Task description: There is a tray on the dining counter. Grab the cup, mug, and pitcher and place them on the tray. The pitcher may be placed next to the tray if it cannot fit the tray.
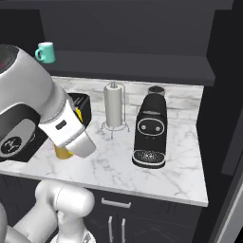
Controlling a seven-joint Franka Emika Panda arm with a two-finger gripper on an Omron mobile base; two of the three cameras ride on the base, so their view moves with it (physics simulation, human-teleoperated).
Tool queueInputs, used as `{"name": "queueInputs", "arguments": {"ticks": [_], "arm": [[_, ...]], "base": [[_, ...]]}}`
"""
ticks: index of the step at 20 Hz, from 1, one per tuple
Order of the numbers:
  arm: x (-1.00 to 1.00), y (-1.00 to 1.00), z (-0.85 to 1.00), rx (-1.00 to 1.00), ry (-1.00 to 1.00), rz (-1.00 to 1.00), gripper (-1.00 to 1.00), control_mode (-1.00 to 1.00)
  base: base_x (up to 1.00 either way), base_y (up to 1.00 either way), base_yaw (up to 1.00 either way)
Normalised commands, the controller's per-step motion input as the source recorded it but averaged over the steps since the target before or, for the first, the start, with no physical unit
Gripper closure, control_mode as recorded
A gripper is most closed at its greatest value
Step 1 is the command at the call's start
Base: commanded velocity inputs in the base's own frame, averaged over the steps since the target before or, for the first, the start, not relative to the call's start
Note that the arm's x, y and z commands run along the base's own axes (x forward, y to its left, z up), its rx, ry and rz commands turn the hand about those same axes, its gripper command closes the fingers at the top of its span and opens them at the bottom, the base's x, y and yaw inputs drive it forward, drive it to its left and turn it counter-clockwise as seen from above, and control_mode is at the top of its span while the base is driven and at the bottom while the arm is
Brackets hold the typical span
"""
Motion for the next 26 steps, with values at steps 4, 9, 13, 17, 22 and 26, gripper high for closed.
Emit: {"name": "queueInputs", "arguments": {"ticks": [4,9,13,17,22,26], "arm": [[-0.02,0.29,0.0,0.0,0.03,0.13,1.0,-1.0],[-0.02,0.51,0.0,-0.02,0.11,0.12,1.0,-1.0],[-0.11,0.45,0.0,-0.01,0.14,0.12,1.0,-1.0],[-0.21,0.2,-0.09,0.0,0.03,0.12,1.0,-1.0],[-0.18,0.03,-0.15,0.0,0.0,0.11,1.0,-1.0],[-0.04,0.02,-0.04,0.0,0.0,0.09,1.0,-1.0]], "base": [[0.0,0.0,0.0],[0.0,0.0,0.0],[0.0,0.0,0.0],[0.0,0.0,0.0],[0.0,0.0,0.0],[0.0,0.0,0.0]]}}
